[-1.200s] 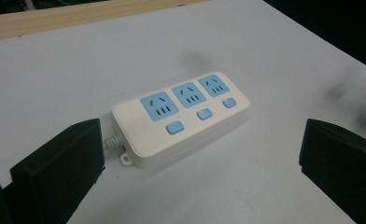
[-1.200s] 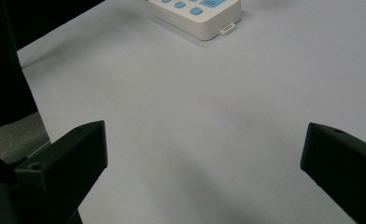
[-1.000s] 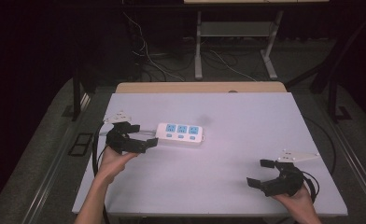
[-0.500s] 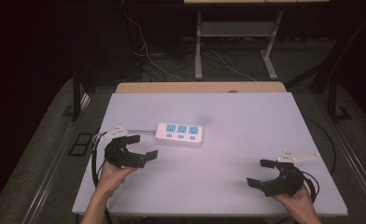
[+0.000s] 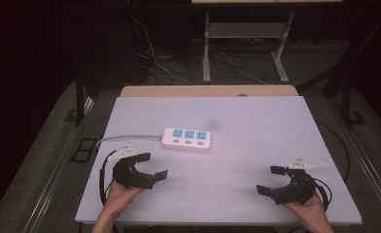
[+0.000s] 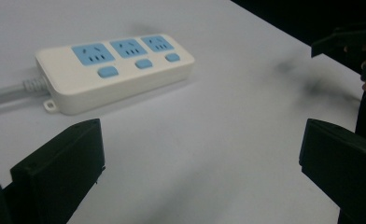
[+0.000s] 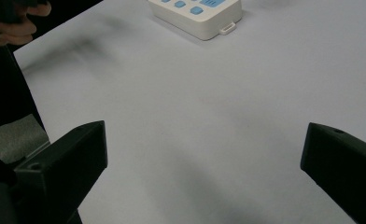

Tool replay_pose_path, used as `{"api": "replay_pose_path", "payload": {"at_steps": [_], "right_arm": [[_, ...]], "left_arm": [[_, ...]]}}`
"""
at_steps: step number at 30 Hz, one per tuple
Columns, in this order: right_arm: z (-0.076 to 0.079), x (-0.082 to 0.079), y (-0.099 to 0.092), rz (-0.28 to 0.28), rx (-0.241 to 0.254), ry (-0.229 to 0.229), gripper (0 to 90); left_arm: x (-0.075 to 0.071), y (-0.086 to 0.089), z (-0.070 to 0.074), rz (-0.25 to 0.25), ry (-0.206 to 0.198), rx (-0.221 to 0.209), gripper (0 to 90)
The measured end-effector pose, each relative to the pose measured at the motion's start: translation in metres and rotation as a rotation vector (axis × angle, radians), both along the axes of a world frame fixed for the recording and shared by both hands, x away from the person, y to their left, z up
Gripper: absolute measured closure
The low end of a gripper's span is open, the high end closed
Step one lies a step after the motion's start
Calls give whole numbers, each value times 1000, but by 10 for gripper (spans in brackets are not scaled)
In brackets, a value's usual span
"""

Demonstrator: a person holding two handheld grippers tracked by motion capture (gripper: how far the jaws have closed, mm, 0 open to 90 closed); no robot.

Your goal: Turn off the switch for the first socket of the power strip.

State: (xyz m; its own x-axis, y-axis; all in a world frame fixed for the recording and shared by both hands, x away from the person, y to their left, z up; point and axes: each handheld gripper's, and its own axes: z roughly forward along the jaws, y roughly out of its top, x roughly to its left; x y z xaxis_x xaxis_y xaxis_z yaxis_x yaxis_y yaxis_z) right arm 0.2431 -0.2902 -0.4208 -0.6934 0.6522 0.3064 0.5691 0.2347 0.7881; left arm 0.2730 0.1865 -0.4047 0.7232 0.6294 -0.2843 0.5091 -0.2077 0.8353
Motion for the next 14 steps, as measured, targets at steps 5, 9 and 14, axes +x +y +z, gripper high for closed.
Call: {"api": "replay_pose_path", "payload": {"at_steps": [5,9,14], "right_arm": [[0,0,-1,-2,1,0,3],[0,-1,-1,-3,1,0,3],[0,-1,-1,-3,1,1,3]], "left_arm": [[-6,-4,-8,-19,14,5,0],[-11,-6,-13,-36,26,12,0],[-14,-7,-18,-50,36,17,0]]}}
